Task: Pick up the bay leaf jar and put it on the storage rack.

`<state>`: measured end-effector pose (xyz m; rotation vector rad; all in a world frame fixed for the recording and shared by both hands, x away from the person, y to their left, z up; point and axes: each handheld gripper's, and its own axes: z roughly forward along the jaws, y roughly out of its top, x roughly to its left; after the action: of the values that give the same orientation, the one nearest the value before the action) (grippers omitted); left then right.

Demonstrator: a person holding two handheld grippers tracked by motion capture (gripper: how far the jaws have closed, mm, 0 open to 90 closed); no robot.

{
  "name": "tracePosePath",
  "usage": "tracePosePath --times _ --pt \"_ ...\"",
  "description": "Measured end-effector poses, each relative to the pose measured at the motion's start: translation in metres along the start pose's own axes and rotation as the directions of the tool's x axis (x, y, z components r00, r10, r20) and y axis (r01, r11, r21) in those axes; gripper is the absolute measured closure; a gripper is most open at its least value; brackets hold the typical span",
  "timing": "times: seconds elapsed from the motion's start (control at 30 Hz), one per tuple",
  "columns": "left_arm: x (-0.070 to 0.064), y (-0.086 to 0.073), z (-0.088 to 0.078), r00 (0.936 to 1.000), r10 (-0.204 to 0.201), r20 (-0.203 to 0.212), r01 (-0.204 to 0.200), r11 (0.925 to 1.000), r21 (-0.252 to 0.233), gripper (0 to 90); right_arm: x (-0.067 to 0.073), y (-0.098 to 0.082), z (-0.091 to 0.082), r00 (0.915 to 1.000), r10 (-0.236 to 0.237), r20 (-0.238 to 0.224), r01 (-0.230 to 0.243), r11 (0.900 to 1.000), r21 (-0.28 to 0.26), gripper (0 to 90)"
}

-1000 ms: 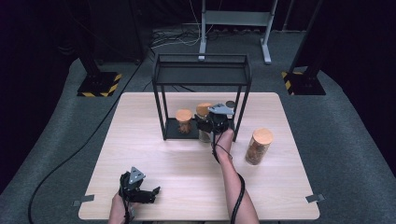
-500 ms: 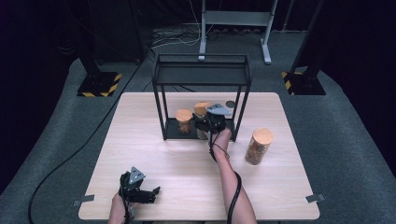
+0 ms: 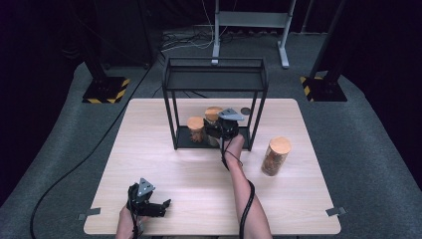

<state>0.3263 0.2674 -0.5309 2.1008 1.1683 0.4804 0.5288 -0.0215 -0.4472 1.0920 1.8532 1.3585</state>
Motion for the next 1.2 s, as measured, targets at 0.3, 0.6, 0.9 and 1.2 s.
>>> tracePosePath --times 0.3,0.6,0.9,1.2 --pt "0.0 0.0 0.0 1.0 0.001 0.0 -0.001 1.0 0.0 0.0 0.0 0.001 0.006 1.0 0.002 -0.006 -0.002 1.0 -0.004 24.8" --pt "0.0 0.0 0.0 1.0 0.0 0.0 0.0 1.0 0.0 0.0 -0.001 0.002 0.012 1.0 -0.001 -0.006 0.001 1.0 -0.007 24.9" --pt "0.0 0.0 0.0 1.0 0.0 0.001 0.0 1.0 -0.002 0.0 -0.002 0.003 0.017 1.0 -0.004 -0.003 0.004 1.0 -0.012 24.9" --pt "0.0 0.0 0.0 1.0 0.003 0.002 -0.003 1.0 0.0 0.0 -0.003 0.004 0.02 1.0 -0.005 -0.005 0.005 1.0 -0.012 24.9"
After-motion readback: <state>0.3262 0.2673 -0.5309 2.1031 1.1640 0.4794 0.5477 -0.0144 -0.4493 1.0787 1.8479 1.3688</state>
